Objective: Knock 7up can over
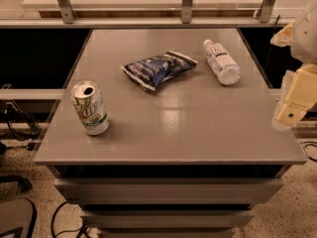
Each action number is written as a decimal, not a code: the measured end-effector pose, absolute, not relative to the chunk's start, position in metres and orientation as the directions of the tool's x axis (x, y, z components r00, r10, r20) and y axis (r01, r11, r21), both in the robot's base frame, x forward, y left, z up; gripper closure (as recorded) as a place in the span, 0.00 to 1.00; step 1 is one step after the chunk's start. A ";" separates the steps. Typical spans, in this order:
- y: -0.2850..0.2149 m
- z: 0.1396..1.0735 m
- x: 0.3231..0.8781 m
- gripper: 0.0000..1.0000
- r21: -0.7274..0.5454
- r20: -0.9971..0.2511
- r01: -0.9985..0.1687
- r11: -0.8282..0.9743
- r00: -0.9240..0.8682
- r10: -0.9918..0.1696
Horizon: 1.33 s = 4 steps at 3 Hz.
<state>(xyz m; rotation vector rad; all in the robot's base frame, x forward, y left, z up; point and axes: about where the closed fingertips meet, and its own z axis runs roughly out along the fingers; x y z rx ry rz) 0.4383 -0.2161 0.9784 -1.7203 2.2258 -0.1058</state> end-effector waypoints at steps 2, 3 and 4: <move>-0.218 0.980 0.446 0.00 -0.253 -0.257 -0.929 0.271 -0.205 -0.944; -0.211 0.980 0.464 0.00 -0.248 -0.340 -0.941 0.231 -0.138 -0.930; -0.191 0.986 0.476 0.00 -0.250 -0.440 -0.956 0.153 -0.028 -0.897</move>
Offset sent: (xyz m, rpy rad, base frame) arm 0.0197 -0.0049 -0.0024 0.1200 -0.0081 0.0327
